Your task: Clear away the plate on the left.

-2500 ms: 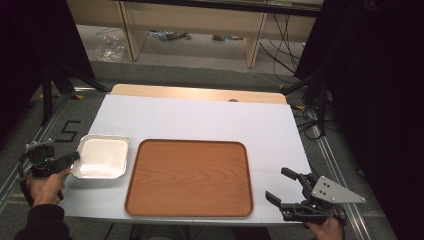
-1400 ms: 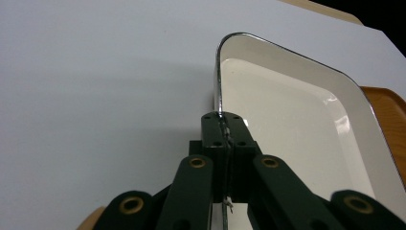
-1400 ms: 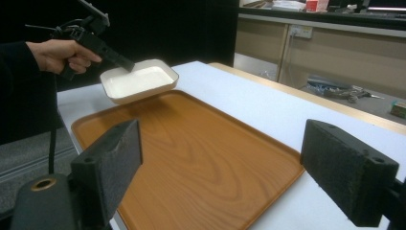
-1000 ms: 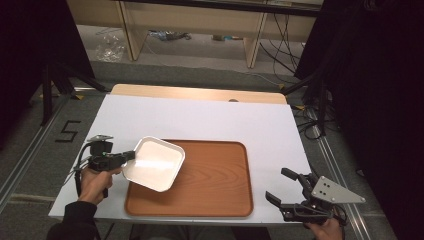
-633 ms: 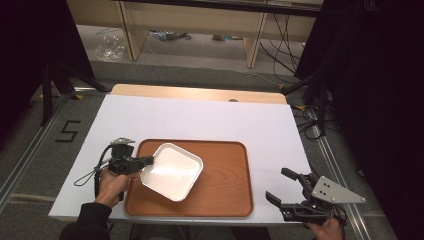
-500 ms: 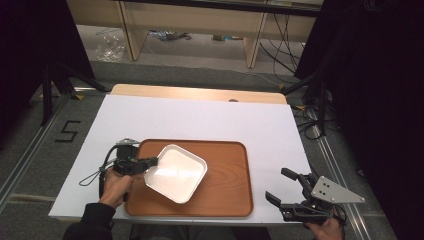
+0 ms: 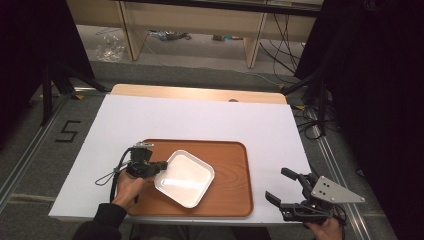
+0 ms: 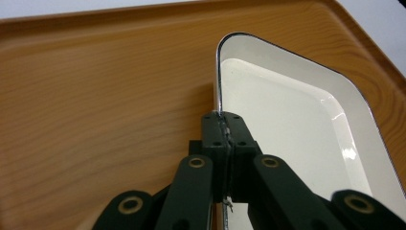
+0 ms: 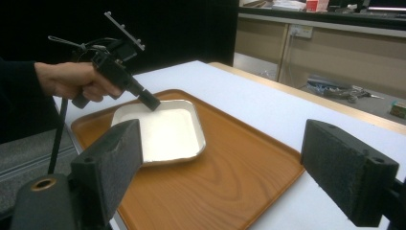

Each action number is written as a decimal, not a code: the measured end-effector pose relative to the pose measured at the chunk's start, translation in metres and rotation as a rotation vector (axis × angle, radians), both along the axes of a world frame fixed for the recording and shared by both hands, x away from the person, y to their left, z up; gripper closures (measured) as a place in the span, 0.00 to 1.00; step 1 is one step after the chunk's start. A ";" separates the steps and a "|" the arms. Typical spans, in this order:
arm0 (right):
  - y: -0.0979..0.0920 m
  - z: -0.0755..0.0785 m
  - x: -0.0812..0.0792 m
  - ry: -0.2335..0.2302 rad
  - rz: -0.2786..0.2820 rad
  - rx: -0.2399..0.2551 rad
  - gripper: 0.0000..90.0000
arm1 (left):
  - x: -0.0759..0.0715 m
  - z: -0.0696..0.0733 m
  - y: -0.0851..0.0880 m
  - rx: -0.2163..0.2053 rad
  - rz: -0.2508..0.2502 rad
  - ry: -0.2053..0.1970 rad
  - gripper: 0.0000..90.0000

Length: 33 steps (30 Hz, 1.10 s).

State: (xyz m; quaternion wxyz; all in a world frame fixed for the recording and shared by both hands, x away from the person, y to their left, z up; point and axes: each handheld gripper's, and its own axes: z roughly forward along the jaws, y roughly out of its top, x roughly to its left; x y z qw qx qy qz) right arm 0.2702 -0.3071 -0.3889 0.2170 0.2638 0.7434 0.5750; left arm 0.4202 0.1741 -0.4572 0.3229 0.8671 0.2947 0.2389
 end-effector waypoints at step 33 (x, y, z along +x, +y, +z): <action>0.000 0.000 0.000 -0.010 -0.003 0.006 0.17 | -0.020 -0.012 -0.031 0.040 -0.101 0.145 0.87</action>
